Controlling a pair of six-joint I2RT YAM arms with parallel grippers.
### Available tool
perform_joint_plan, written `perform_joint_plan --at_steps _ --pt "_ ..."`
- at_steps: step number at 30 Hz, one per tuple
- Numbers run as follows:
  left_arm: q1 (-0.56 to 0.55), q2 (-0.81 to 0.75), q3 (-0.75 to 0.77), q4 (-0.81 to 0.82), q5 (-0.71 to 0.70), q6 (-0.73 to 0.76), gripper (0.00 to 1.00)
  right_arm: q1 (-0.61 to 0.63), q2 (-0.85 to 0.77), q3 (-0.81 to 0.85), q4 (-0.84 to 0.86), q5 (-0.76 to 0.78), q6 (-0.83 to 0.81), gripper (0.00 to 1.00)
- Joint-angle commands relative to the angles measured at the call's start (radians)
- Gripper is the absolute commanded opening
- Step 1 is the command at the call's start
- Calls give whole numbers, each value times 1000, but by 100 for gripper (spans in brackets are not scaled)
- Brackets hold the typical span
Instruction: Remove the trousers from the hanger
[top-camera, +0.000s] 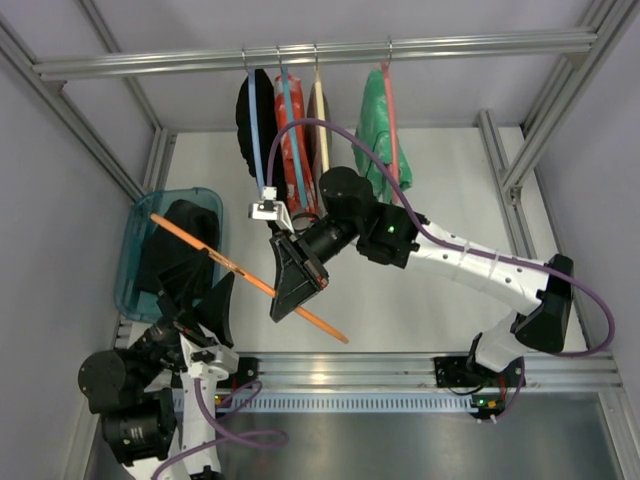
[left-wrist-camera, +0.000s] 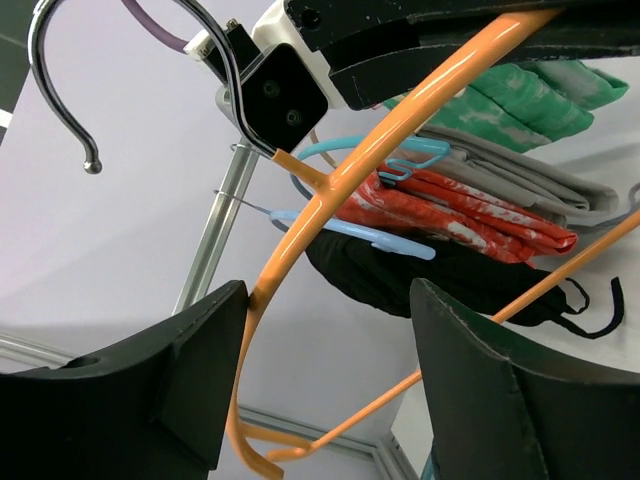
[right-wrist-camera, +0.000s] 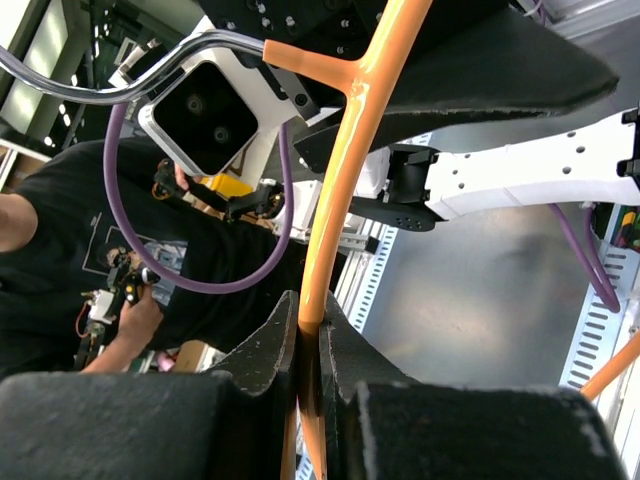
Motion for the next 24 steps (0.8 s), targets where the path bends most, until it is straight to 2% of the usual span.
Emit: perform_joint_plan --at_steps 1,7,11,15,16,18,19,21,22,23,24 --pt "8 9 -25 1 63 95 69 19 -28 3 76 -48 -5 0" --pt "9 9 -56 1 107 148 61 22 -13 -15 59 -53 18 0" --pt "11 9 -66 1 130 184 52 24 -5 -23 59 -56 36 0" --pt "11 11 -79 2 143 224 35 24 7 -6 49 -57 43 0" --pt "12 9 -83 -1 143 231 26 22 7 -2 38 -54 34 0" --pt "12 9 -88 1 144 248 15 24 7 8 19 -48 11 1" --pt "11 8 -88 1 143 254 5 22 7 24 1 -25 -37 4" --pt "11 9 -88 1 146 251 0 -1 4 49 -98 28 -101 13" --pt "11 6 -88 1 146 250 0 -17 -2 79 -143 123 -182 32" --pt "9 6 -86 1 146 247 0 -36 -5 99 -240 177 -227 37" --pt "11 9 -88 1 144 248 0 -79 -11 156 -287 276 -271 53"
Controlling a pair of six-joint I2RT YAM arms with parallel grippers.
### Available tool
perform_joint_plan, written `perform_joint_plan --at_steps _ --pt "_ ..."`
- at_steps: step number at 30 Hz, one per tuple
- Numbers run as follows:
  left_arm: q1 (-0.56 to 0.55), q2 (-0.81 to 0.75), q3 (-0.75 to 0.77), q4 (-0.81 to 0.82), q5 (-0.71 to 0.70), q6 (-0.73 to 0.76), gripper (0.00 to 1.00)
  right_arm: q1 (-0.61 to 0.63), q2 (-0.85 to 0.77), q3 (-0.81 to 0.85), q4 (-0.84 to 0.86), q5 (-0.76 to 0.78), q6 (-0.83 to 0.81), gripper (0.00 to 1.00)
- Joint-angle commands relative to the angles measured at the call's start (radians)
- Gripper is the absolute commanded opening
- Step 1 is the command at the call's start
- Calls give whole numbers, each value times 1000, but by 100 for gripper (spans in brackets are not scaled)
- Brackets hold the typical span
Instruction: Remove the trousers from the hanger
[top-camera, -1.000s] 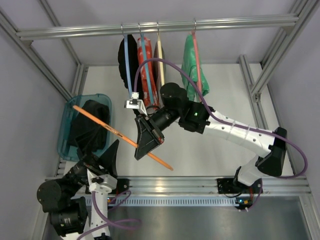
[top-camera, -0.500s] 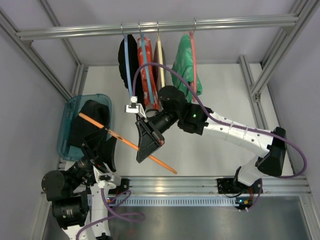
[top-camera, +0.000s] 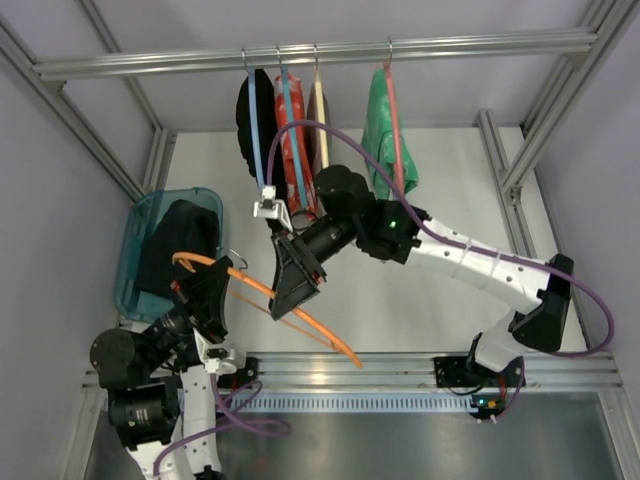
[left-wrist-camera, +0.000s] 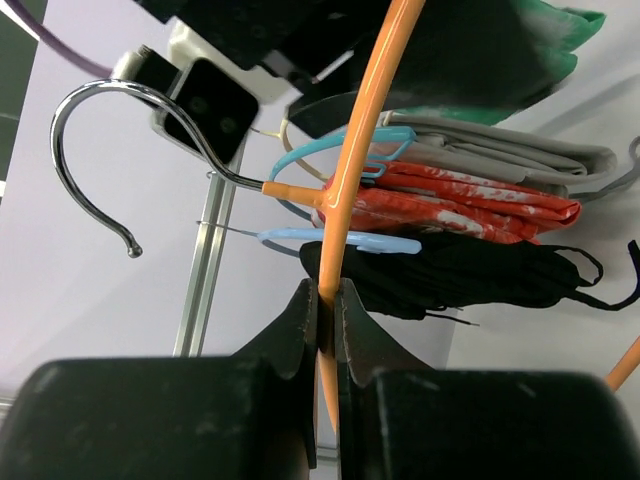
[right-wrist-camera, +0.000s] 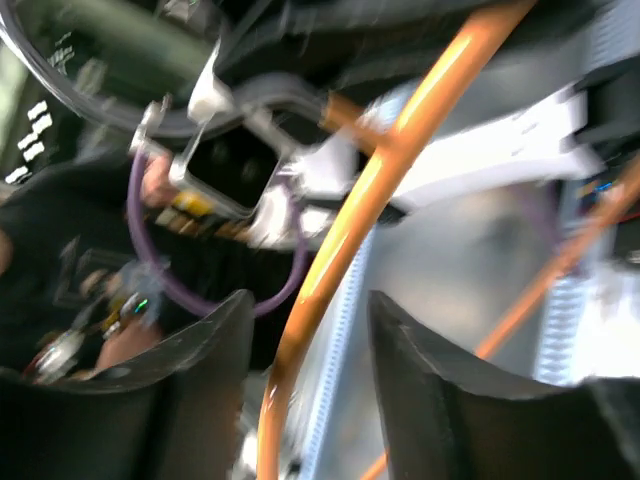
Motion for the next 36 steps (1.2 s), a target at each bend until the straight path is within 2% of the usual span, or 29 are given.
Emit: perform_joint_plan --at_steps 1,3,4,5,6,10,17,29,36 --pt "2 9 4 19 53 -3 0 -82 -26 154 -159 273 -287 60" --pt "2 10 3 19 41 -3 0 -122 -39 226 -309 386 -390 65" --pt "2 15 3 19 33 -3 0 -125 -47 288 -361 487 -471 73" --pt "2 15 3 19 29 -3 0 -128 -56 308 -398 518 -504 80" --pt "2 15 0 21 23 0 0 -127 -69 320 -453 532 -530 90" --pt "2 24 -9 19 3 23 0 -121 -185 269 -521 506 -619 98" --pt "5 79 35 19 -69 -52 0 -70 -302 115 -595 537 -696 99" --pt "23 113 78 19 -131 -98 0 -22 -217 145 -509 494 -569 99" --pt "31 130 73 19 -200 -99 0 24 -178 198 -503 549 -589 99"
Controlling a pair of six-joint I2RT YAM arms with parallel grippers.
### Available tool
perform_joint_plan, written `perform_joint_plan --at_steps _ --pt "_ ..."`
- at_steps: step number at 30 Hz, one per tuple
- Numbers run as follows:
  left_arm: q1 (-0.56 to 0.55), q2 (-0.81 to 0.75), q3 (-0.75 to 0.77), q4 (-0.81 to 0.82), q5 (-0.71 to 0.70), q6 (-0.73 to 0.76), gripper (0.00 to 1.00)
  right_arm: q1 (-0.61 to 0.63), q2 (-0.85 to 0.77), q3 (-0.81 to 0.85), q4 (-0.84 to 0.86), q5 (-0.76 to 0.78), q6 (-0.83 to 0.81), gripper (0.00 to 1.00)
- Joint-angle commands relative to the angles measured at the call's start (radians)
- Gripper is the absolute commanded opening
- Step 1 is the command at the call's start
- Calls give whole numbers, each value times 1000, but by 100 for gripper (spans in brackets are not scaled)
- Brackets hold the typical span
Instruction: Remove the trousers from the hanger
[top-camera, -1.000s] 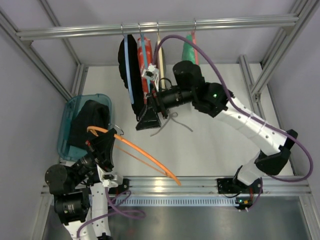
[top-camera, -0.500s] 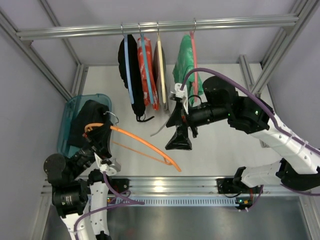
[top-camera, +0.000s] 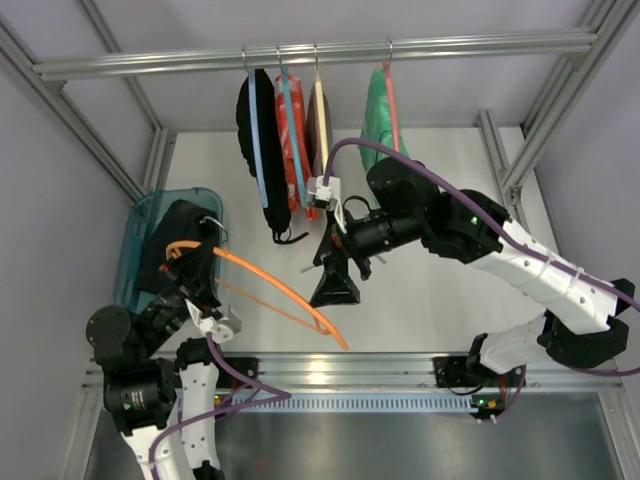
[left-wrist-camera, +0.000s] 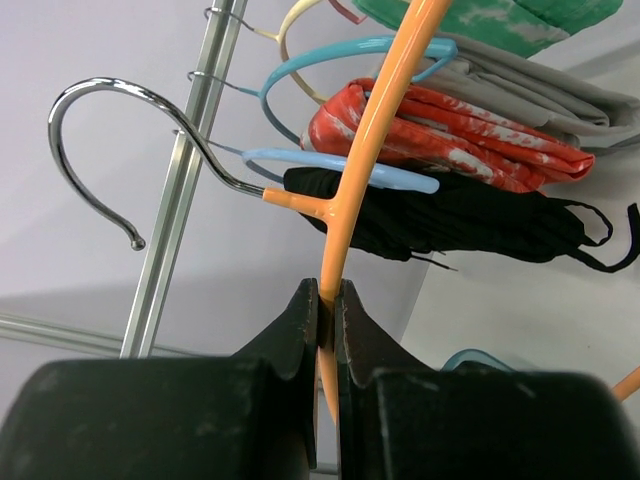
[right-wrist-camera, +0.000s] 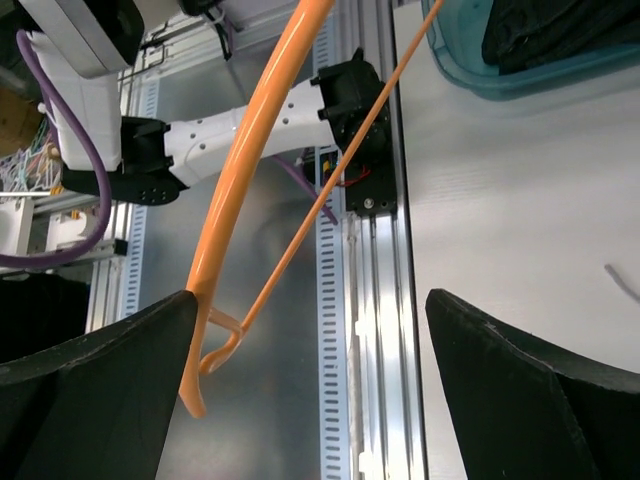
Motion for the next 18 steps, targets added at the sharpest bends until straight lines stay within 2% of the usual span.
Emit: perform_joint_plan --at_steps 1,9,12,18 --pt "12 25 26 42 -50 -21 0 39 22 88 37 84 -18 99" --pt "12 22 10 37 -68 -8 0 19 37 139 52 74 14 100" --pt "12 29 19 39 -91 -25 0 19 54 107 50 74 14 100" --pt "12 55 37 39 -142 -59 0 24 97 84 63 100 28 94"
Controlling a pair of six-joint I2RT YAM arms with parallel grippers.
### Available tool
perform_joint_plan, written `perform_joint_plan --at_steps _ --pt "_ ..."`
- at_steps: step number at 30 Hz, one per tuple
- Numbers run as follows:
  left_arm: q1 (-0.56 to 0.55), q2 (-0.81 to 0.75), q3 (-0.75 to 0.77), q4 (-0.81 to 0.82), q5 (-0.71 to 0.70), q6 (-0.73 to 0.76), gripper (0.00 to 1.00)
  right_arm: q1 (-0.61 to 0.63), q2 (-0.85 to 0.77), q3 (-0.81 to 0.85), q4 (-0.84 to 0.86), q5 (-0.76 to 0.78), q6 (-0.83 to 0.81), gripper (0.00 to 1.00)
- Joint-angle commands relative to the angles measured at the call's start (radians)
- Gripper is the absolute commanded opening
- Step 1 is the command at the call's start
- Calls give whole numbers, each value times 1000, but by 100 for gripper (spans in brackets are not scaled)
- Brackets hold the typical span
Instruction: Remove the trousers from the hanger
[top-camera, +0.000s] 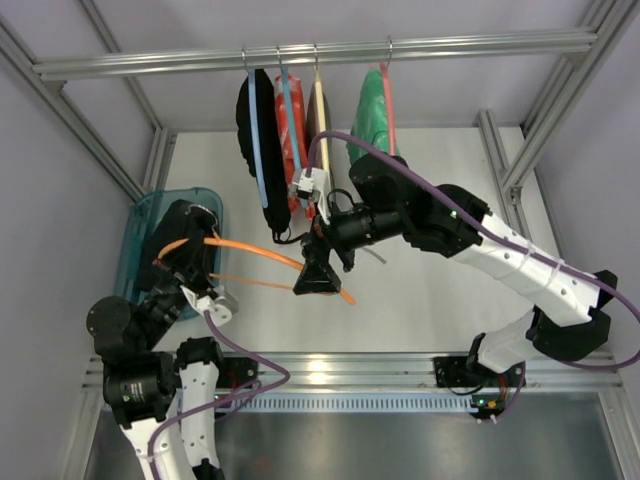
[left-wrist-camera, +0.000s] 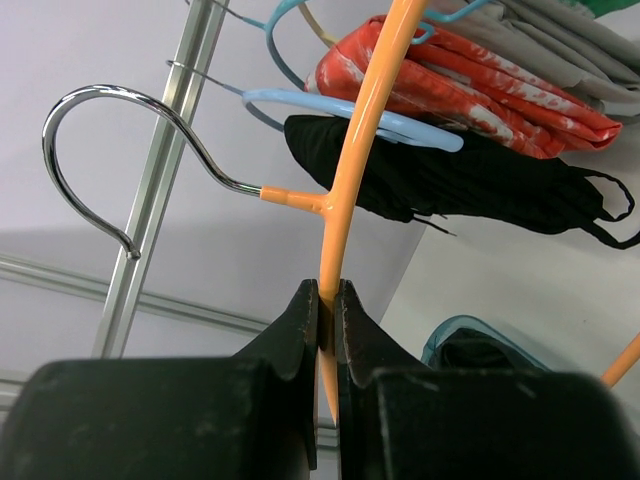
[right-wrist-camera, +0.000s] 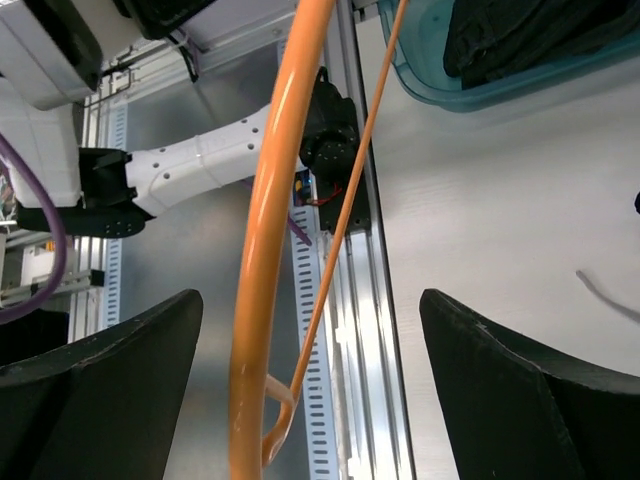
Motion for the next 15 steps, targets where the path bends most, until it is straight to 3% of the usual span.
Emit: perform_joint_plan --at_steps 1,2,6,7,8,9,11,13,15 --pt "6 32 38 38 -30 -29 0 15 33 17 43 28 8 90" --pt "6 32 38 38 -26 -34 0 18 41 23 48 36 5 88" --pt "7 41 41 40 -9 -38 0 31 59 61 42 71 -9 61" --pt "7 40 44 40 -7 -38 0 31 59 61 40 77 -18 43" --pt "6 41 48 40 0 -38 0 31 56 60 36 82 -24 35" --pt "7 41 51 40 7 -40 0 31 52 55 36 85 -40 17" --pt "7 41 54 38 17 -49 0 31 45 55 36 99 -52 0" --pt "6 35 64 38 31 -78 1 29 29 61 29 94 -76 0" --pt "7 40 89 40 57 -144 13 23 3 65 35 59 -89 0"
